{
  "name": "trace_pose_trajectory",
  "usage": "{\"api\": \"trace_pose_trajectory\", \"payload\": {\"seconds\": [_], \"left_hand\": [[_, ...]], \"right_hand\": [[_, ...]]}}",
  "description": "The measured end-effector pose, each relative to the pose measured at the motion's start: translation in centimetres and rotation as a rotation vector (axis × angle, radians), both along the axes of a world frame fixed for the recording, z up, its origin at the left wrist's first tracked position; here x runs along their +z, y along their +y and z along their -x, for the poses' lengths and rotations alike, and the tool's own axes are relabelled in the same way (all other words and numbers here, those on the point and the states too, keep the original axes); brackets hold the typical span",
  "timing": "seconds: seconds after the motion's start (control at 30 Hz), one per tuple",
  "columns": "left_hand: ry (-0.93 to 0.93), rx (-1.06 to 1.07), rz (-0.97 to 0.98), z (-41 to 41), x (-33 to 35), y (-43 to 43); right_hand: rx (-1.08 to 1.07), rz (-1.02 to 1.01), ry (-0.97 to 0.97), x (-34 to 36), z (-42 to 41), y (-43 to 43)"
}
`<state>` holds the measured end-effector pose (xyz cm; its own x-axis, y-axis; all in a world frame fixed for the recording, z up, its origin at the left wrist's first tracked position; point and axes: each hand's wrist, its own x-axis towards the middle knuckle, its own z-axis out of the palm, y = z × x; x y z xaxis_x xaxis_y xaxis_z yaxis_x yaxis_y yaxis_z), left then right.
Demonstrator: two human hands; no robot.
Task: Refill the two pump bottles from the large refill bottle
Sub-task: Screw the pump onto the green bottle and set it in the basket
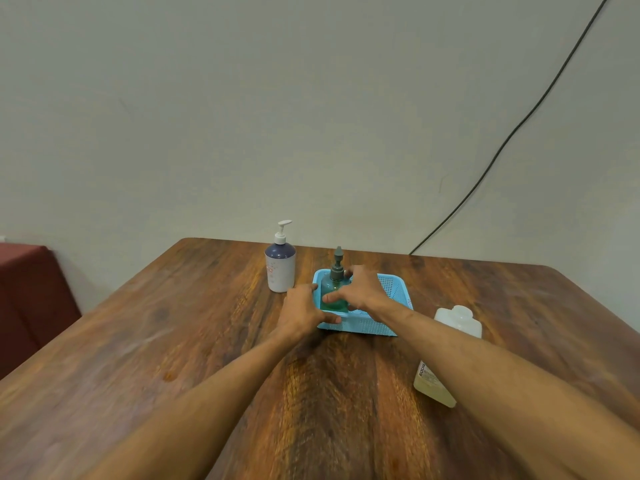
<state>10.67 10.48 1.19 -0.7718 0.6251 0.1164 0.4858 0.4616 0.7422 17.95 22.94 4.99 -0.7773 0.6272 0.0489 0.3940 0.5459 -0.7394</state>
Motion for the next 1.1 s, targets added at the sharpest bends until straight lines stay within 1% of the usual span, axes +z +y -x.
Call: {"api": "trace_pose_trajectory", "payload": {"seconds": [0.23,0.43,0.7,0.83,0.97,1.1], "left_hand": [[-0.006,0.022,-0.001,-0.5,0.0,-0.1],[-0.025,0.006,0.006,-0.7,-0.1,-0.4],[-0.037,-0.070,0.000,-0.9,1.0,-1.7],[-0.006,-0.085,-0.057,-1.6,2.0,-2.8],[0.028,-0.028,-0.111,-2.8,3.6,-4.6],[0.028,-0.008,-0.194,-4.7,4.6,-6.6]], "right_hand": [[-0.044,0.030,0.048,-0.8,-0.8,-0.6],[-0.099,0.002,0.080,-1.2,-0.6,-1.6],[-0.059,0.005,0.051,-0.9,-2.2,-1.8],[-0.067,0.001,0.124,-0.1,-3.6,-2.8],[-0.069,-0.082,0.184,0.6,-5.9,-4.6],[-0.072,-0.093,0.276,0.5,-9.2,-6.8]]}}
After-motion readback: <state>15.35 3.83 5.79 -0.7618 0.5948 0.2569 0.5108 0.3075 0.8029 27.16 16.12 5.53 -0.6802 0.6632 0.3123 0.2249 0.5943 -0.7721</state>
